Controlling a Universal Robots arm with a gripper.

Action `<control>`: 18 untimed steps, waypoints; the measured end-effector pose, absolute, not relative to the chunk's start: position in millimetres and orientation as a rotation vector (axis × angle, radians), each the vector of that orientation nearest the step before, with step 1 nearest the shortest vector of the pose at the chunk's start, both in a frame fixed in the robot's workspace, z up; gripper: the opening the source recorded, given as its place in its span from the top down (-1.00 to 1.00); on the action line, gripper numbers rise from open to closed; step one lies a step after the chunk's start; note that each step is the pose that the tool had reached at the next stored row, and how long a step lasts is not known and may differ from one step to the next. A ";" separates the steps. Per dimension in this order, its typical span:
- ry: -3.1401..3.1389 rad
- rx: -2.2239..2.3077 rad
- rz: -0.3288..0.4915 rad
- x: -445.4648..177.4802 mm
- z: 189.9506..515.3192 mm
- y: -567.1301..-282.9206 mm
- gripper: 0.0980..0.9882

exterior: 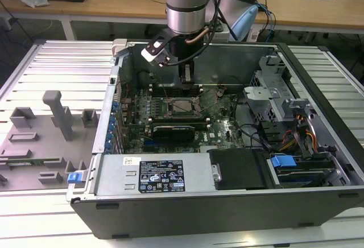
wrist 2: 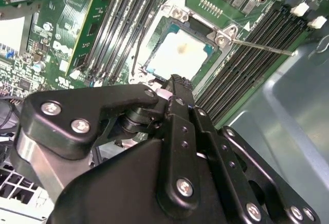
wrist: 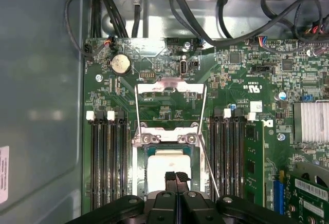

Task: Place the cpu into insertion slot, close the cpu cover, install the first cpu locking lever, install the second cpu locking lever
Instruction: 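Close the cpu cover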

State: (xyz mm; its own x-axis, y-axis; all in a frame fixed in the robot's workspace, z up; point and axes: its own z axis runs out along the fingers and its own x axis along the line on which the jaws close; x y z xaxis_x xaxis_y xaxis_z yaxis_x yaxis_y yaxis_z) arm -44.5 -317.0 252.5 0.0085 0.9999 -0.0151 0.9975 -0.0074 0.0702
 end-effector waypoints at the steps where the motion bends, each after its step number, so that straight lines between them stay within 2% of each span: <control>1: 2.171 2.188 0.057 -42.2 252.5 -317.2 0.98; 13: 2.176 2.193 0.067 -40.2 259.5 -317.3 0.98; 18: 2.180 2.197 0.059 -15.8 259.5 -317.3 0.98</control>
